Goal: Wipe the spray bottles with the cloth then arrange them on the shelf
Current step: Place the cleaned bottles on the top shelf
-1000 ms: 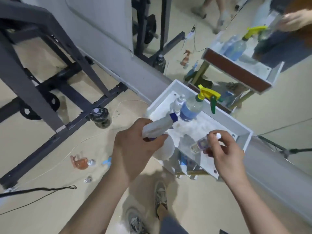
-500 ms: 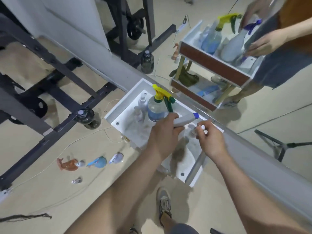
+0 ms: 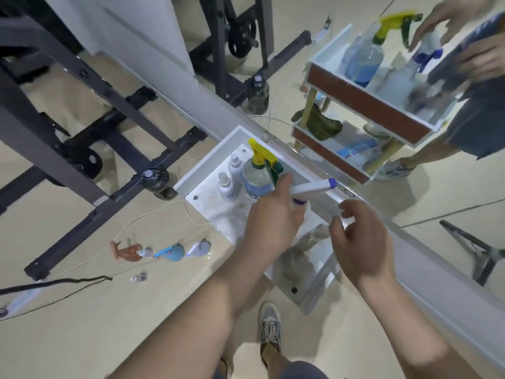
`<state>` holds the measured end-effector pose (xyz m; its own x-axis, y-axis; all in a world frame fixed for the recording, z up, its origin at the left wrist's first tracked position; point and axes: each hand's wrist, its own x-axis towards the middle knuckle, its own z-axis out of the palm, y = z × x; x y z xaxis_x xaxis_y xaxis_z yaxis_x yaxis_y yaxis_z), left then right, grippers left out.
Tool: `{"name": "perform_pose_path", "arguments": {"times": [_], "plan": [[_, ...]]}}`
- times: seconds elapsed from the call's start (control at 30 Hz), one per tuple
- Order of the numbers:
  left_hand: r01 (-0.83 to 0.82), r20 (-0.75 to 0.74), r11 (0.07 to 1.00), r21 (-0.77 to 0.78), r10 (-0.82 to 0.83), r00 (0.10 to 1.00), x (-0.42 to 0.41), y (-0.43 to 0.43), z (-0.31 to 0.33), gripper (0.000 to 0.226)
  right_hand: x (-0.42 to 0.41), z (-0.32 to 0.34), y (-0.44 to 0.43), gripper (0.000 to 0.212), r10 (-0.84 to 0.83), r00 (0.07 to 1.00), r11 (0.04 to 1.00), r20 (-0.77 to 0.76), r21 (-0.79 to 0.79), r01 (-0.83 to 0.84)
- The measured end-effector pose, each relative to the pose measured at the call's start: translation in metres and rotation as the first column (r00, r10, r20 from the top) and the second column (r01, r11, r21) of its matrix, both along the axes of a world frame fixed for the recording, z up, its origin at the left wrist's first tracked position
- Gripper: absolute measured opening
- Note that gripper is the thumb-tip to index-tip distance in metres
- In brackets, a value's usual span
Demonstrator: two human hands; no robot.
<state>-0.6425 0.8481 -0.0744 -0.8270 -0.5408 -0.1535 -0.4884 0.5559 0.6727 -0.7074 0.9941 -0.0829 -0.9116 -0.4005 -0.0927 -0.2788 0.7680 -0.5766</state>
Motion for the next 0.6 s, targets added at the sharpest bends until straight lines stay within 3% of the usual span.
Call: {"name": "perform_pose_path", "arguments": {"times": [0.17, 0.3, 0.4, 0.47, 0.6], "plan": [[-0.173, -0.111, 0.983, 0.062, 0.179, 0.978, 0.079, -0.015, 0.006, 0.027, 0.037, 0.021, -0.030, 0.010, 0.306, 0.951, 0.939, -0.042, -0.150, -0.308], [-0.438, 0.012, 0.858, 0.268, 0.452, 0.892, 0.159, -0.053, -0.032, 0.022, 0.085, 0.003, -0.073, 0.012, 0.487, 0.865, 0.842, 0.119, -0.326, -0.429], [-0.573, 0.195, 0.774, 0.270, 0.539, 0.820, 0.222, -0.094, -0.080, 0.029, 0.125, -0.035, -0.111, 0.012, 0.449, 0.749, 0.882, 0.486, -0.377, -0.284], [-0.585, 0.300, 0.782, 0.215, 0.518, 0.801, 0.257, -0.124, -0.112, 0.030, 0.147, -0.073, -0.131, 0.014, 0.368, 0.647, 0.929, 0.668, -0.295, -0.224], [-0.575, 0.416, 0.800, 0.170, 0.471, 0.778, 0.307, -0.195, -0.179, 0.020, 0.189, -0.149, -0.172, 0.029, 0.134, 0.519, 0.989, 0.844, -0.078, -0.130]]}}
